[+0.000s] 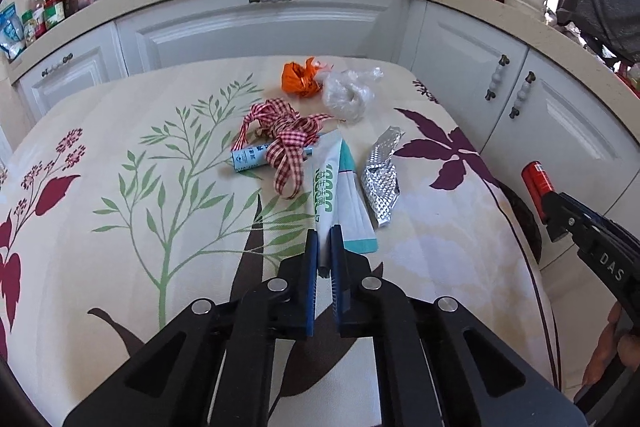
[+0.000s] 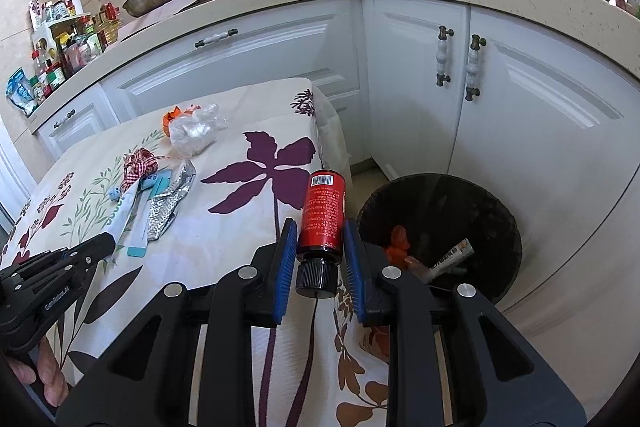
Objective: Collect trash
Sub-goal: 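Carry the white tube and red can with both tools over the black bin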
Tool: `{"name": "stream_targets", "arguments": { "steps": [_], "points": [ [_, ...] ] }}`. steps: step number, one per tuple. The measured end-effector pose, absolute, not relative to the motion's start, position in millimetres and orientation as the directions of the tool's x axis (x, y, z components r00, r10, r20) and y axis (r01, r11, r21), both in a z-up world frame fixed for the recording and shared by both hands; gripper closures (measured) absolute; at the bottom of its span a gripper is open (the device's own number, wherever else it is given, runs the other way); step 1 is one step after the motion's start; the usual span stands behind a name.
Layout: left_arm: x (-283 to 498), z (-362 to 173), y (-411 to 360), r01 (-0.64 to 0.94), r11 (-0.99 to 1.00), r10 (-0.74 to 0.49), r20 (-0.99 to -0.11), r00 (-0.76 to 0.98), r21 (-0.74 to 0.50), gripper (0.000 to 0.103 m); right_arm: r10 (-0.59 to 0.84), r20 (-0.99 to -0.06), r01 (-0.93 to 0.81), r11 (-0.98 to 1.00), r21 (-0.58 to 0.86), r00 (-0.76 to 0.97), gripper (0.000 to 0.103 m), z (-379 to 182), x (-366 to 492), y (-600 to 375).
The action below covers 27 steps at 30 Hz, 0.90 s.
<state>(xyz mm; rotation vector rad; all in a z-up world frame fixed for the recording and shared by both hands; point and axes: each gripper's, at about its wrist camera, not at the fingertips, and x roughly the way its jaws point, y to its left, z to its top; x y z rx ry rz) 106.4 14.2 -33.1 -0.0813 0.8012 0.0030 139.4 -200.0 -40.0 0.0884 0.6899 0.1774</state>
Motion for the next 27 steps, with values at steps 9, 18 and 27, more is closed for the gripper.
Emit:
{"name": "stream_targets", "arguments": {
  "steps": [9,18,27],
  "points": [
    [95,-13,11,-0.016,0.995,-0.052,-0.677,0.734,-0.094,0.097,0.178,-0.603,-0.125,0.984,0.129,0.778,0.080,-31,134,-205],
    [101,1,-8,0.019,0.997,-0.064,-0.636,0.769,-0.079,0.097,0.112,-0.575,-0.076,0.993,0.086,0.810,0.080,-24,131,-225],
    [118,3,-66,0.138,0.988,-0.151,-0.614,0.775,-0.069,0.097,0.006,-0.556,0.026,0.998,0.050,0.831,0.080,-24,134,-269]
  ]
}}
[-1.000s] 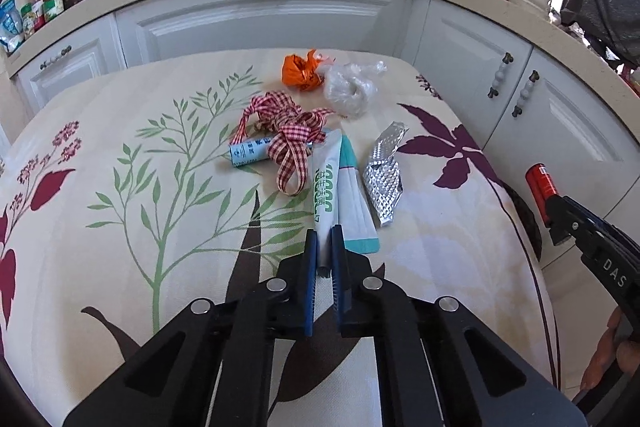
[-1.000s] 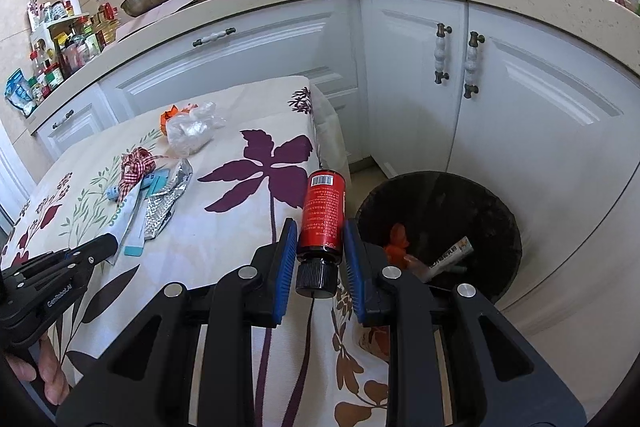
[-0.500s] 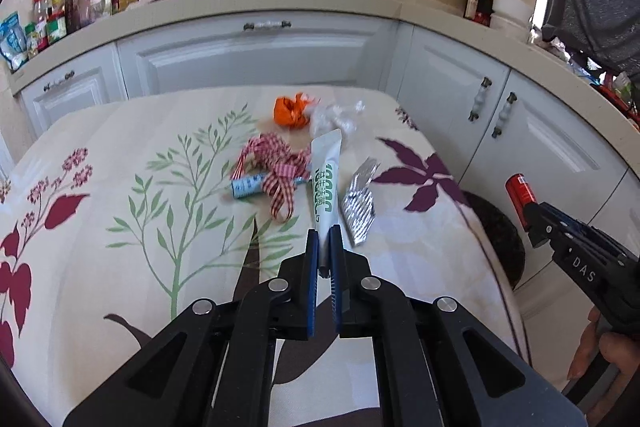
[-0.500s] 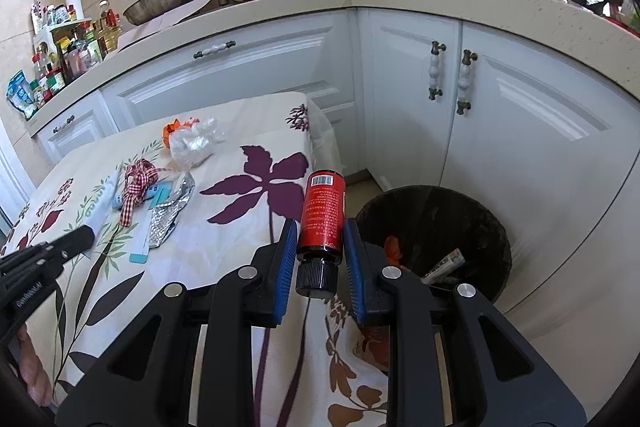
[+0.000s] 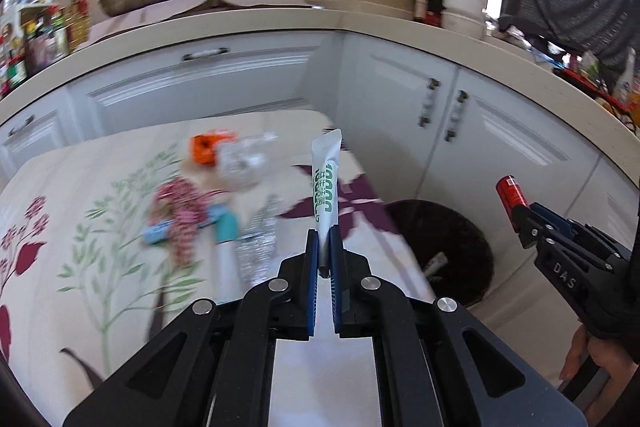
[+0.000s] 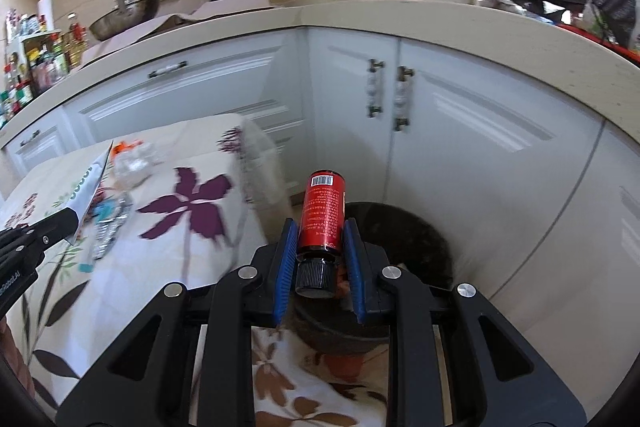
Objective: Collect trash
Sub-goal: 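Carry the white tube and red can with both tools over the black bin, then open both tools to drop the tube and can into the bin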
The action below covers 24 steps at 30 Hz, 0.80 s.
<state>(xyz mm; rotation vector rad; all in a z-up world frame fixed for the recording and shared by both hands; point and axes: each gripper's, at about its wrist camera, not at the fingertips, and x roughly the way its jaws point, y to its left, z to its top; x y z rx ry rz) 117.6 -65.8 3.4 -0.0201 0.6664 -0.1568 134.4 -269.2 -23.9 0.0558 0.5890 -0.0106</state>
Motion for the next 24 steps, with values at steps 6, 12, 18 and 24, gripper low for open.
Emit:
{"name": "stream_targets", "arguments": {
  "steps": [6,12,18,24],
  "points": [
    [138,-1,-113,0.213,0.975,-0.203,-0.621,0.757,-0.059,0.097,-0.048,-0.545,0.079,0.996,0.033,0.837,0.080,-28,142,-300],
    [157,-8,-152,0.267,0.963,-0.228,-0.636,0.737,-0.036,0.097,-0.073,-0.540,0.105,0.994,0.028,0.838,0.080,-36,153,-322],
    [175,-18,-181,0.288,0.957,-0.235,-0.668,0.706,-0.032,0.097,-0.075,-0.548,0.115,0.993,0.038,0.833,0.080,-45,168,-338],
    [190,-25,-200,0.295,0.955,-0.227,-0.687,0.690,-0.019,0.097,-0.076,-0.551,0.123,0.991,0.050,0.831,0.080,-52,180,-347]
  ]
}}
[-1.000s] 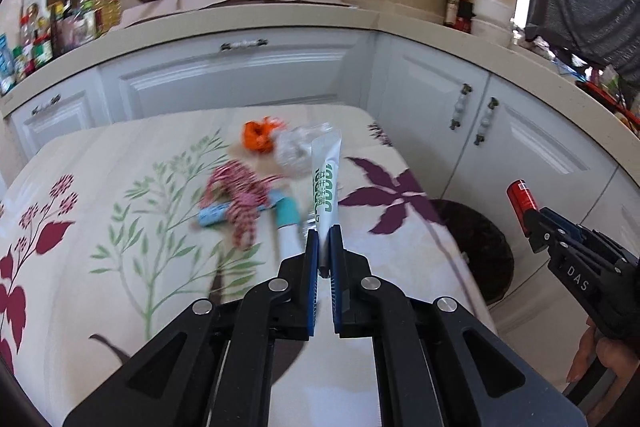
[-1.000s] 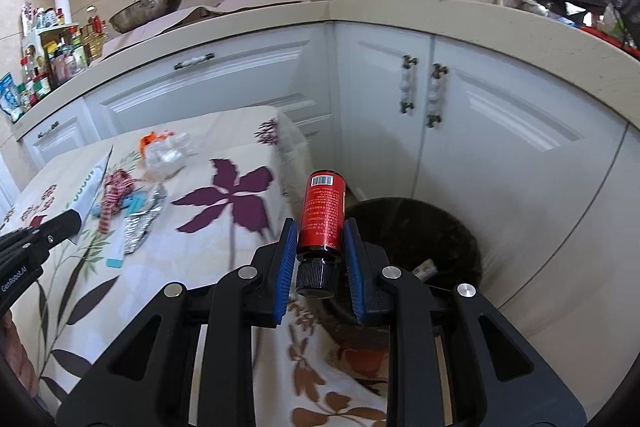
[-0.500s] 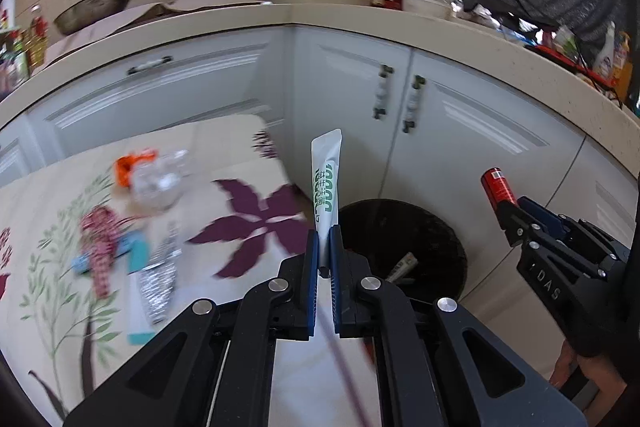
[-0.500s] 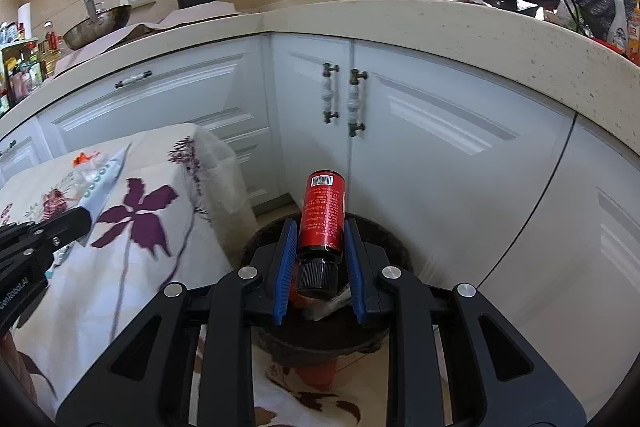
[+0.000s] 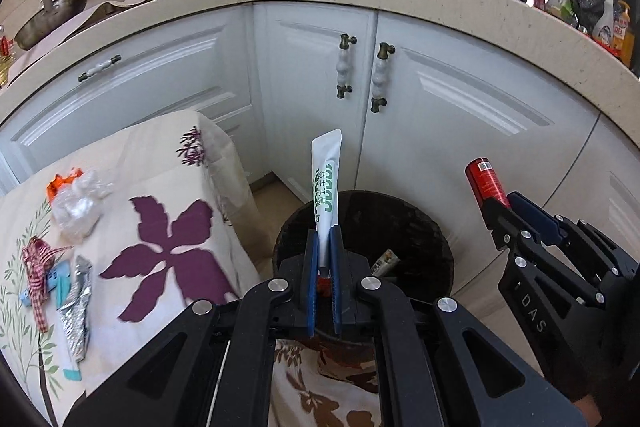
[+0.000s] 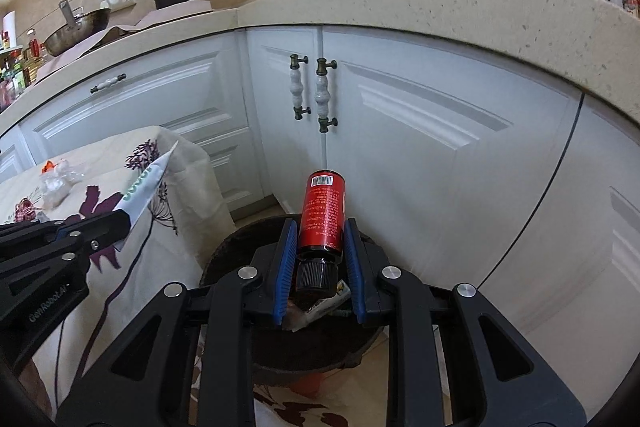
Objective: Collect trash
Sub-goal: 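Open both tools to drop the tube and can into the bin, then move both tools back over the table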
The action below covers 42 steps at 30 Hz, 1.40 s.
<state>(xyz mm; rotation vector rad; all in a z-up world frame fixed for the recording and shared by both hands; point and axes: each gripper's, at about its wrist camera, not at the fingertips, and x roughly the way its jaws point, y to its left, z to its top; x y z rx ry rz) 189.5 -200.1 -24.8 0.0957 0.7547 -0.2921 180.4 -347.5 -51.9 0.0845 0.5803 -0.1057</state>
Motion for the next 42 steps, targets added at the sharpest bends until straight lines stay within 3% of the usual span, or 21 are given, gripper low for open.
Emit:
{"name": "stream_targets", "arguments": {
  "steps": [9,24,42],
  "points": [
    [210,-37,-215,0.276,0.961,-0.203,-0.714,0.670,-0.014,0.092,-0.074,-0.554,0.141,0.987,0.078,0.829,0.079,-63,195,-362],
    [211,-31,-210,0.242,0.970,-0.176,-0.701,0.691,-0.005,0.063,-0.097,-0.542,0.175,0.980,0.094,0.835,0.065,-58,191,-363],
    [160,-3,-80,0.055,0.998,-0.040,-0.656,0.753,0.003,0.048,0.043,-0.518,0.035,0.989,0.141,0.854,0.063,-19,164,-274]
  ]
}}
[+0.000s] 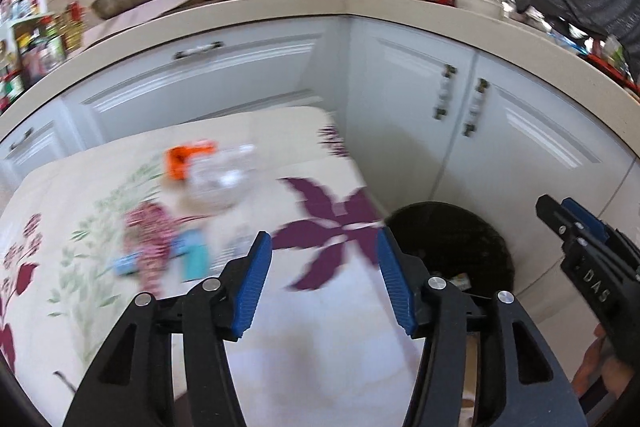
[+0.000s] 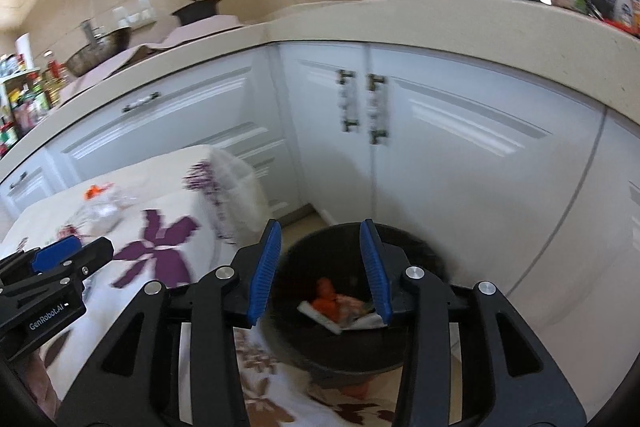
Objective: Collect trash
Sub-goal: 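Move both tools back over the table, then grasp the silver foil wrapper with the right tool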
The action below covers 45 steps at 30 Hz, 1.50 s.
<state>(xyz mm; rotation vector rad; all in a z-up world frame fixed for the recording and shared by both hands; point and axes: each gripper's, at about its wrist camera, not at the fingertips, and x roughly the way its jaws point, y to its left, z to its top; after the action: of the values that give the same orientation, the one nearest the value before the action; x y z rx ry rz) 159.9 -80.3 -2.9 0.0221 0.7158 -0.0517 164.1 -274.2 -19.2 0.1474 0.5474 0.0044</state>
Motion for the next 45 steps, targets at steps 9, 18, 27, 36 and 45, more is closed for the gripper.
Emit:
{"name": "stream_targets", "arguments": {
  "steps": [9,18,27,36,45],
  "points": [
    [132,4,0,-0.095,0.995,0.086,-0.636,0.767,0.021,0.046,0.163,-0.518,-0.118,0.986,0.119,0.839,0.063,-5,163,-190],
    [113,-3,70,-0.217,0.976,0.165,-0.642,0.749,-0.002,0.045,0.230,-0.572,-0.227,0.971,0.077,0.788,0.063,-14,173,-119],
    [103,-15,122,-0.291,0.956,0.198,-0.660,0.725,-0.032,0.045,0.226,-0.636,-0.260,0.965,0.041,0.738,0.063,-29,187,-79],
    [103,-23,150,-0.328,0.943,0.203,-0.677,0.707,-0.060,0.045,0.210,-0.696,-0.268,0.963,0.027,0.686,0.063,-41,203,-59],
    [106,-26,148,-0.316,0.946,0.184,-0.685,0.705,-0.071,0.045,0.225,-0.750,-0.294,0.955,0.043,0.622,0.073,-52,212,-57]
  ]
}}
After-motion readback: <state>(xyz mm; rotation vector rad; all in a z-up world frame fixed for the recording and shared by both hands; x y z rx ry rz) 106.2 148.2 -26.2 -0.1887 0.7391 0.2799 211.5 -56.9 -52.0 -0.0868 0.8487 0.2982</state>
